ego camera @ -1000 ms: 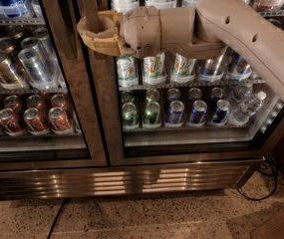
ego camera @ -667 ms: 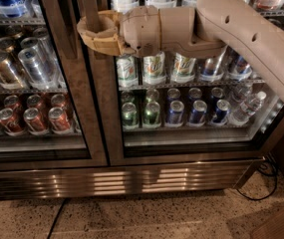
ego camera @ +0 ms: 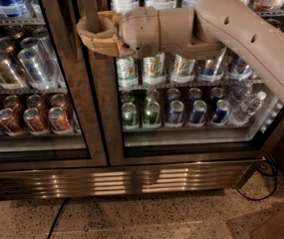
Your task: Open right fridge door
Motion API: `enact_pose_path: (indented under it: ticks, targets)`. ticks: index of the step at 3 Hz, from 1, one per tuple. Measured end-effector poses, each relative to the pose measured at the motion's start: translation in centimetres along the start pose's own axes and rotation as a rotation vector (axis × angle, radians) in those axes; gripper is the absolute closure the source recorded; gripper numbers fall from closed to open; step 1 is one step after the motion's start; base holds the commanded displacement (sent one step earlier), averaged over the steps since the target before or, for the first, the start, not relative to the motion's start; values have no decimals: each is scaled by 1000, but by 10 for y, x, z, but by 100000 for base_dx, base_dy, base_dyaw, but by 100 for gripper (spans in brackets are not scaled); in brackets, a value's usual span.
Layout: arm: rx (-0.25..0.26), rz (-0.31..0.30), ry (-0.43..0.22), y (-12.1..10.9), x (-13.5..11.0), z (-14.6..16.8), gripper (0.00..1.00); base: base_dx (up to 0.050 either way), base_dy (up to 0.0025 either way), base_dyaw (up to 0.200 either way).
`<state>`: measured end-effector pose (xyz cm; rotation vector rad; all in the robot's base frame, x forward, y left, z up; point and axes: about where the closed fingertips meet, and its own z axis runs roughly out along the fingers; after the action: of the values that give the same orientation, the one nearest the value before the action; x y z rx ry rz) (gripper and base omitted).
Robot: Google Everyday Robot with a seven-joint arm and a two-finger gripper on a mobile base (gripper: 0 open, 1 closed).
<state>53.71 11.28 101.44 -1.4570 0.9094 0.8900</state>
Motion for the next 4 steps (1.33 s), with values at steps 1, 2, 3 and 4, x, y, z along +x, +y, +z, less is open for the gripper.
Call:
enact_pose_path:
  ticks: [1, 2, 3, 4]
  targets:
    - [4, -4, -3, 1, 1, 1, 100, 0, 0, 0]
    - [4, -4, -3, 0, 0, 1, 100, -4950, 1, 3]
    - [4, -4, -3, 0, 0, 1, 100, 0, 0, 0]
    - [5, -4, -3, -3, 2, 2, 100, 0, 0, 0]
